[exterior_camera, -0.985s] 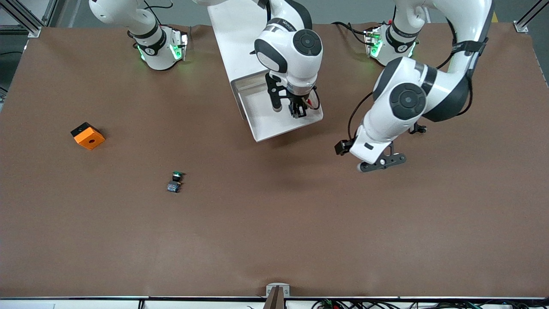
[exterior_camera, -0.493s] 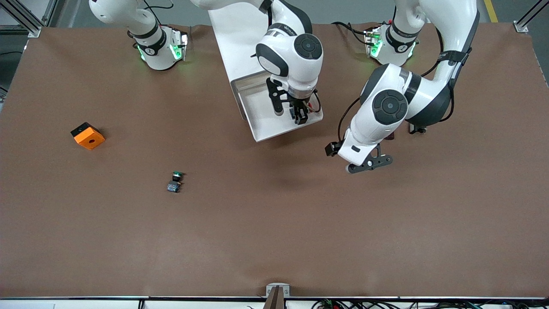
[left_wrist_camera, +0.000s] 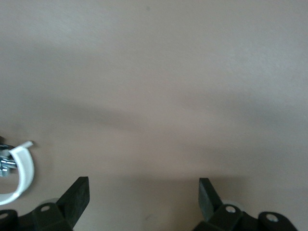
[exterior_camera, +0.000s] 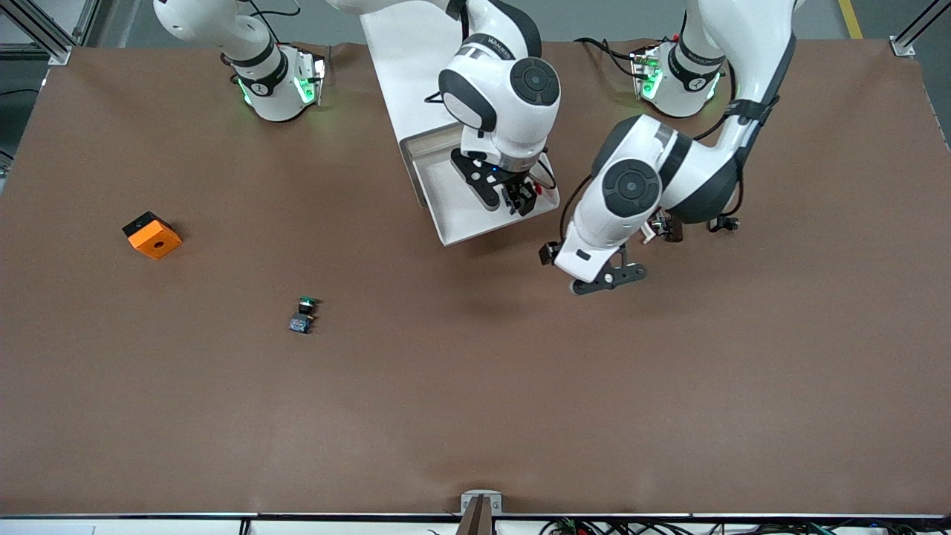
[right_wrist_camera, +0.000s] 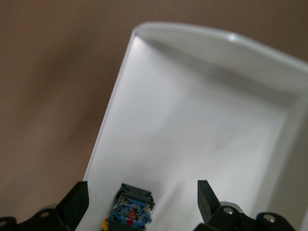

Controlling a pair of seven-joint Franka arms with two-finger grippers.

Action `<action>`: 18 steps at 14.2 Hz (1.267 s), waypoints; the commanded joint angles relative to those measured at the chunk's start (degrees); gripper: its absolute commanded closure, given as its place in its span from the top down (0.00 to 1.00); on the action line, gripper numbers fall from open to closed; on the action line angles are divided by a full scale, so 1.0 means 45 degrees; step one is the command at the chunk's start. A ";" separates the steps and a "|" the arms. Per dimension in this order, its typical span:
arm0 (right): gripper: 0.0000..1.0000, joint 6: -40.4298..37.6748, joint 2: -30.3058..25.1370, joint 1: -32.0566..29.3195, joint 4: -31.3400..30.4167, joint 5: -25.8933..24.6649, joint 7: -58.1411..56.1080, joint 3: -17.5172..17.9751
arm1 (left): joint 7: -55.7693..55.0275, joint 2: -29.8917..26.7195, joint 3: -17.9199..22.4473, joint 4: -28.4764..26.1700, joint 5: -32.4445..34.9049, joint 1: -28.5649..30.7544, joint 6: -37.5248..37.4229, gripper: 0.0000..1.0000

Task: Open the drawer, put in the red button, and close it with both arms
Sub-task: 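Release the red button while the left gripper moves to the drawer front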

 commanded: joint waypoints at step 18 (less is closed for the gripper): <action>1.00 -0.1240 -0.0855 -0.2594 0.0476 -0.1095 -1.4801 -0.0270 | -0.2163 0.1759 -0.0220 0.0990 0.0160 -0.1914 0.0643 1.00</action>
